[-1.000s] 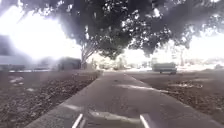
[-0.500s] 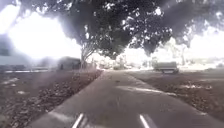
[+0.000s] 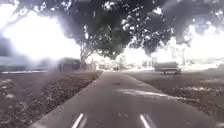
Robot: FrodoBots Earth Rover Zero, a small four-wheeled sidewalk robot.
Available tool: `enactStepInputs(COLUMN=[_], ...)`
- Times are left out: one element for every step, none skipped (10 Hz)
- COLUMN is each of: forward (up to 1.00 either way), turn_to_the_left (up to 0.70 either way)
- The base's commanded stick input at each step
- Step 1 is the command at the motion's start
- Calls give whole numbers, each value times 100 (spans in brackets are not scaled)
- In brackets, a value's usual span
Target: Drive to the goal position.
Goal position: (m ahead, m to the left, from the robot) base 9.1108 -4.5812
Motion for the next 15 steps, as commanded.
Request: enactStepInputs(forward=[70, 70, 70, 70, 70, 70, 70, 70, 70, 70, 70, 70, 70, 70, 70], turn_to_the_left=[1, 16, 32, 18, 8, 0, 0, 0, 0, 0, 0, 0, 0, 0, 0])
